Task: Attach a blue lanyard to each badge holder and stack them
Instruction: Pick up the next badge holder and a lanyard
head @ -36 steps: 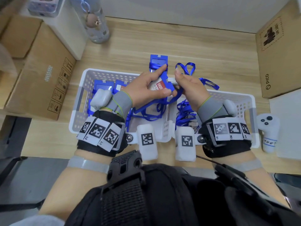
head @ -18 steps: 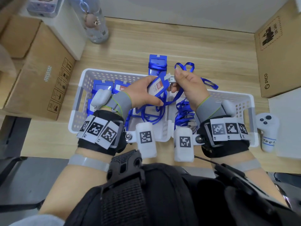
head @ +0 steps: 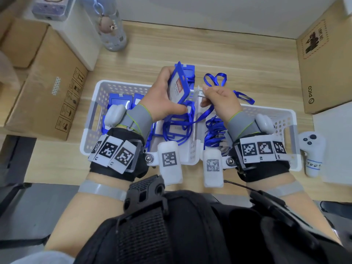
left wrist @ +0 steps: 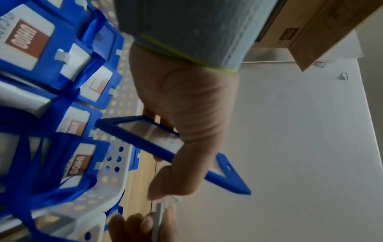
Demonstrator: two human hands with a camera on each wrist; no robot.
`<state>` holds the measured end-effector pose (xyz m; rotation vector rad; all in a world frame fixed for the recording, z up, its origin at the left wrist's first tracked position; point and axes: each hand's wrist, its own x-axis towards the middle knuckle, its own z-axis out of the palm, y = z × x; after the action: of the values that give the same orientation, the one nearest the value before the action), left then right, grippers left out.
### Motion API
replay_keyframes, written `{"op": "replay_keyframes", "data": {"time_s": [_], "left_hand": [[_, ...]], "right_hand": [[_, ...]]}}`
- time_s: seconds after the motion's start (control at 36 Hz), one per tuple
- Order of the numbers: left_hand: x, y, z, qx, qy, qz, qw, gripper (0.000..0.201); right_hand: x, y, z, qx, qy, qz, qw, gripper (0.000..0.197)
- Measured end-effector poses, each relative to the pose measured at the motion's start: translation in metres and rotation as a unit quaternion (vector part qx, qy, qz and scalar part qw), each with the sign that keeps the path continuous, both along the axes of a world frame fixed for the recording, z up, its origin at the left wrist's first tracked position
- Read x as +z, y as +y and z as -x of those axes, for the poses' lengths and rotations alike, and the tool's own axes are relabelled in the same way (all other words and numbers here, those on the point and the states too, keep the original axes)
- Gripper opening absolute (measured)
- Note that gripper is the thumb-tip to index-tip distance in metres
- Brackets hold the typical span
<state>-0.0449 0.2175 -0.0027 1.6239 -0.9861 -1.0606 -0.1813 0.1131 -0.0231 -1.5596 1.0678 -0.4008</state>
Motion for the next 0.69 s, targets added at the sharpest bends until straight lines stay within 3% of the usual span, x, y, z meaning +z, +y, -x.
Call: {"op": "replay_keyframes", "data": {"time_s": [0.31,0.56,0.69], "left_hand": [[-0.003,0.003,0.009,-0.108,0.077,-0.071,0.989,0.079],[0.000,0.003,0.013,-0.176,0.057,-0.074,0.980,0.082],[-0.003,0.002,0.013,-0.201,0.045,-0.128,0.970,0.077]], "right_hand": [[0.010,0.003,-0.003,0.012,-0.073,0.019,0.997,0.026],[0.008,0.002,-0.001,-0.008,-0.128,-0.028,0.991,0.023],[0.010,-0.001,0.002,-0.039,-0.142,-0.067,0.987,0.012]]}}
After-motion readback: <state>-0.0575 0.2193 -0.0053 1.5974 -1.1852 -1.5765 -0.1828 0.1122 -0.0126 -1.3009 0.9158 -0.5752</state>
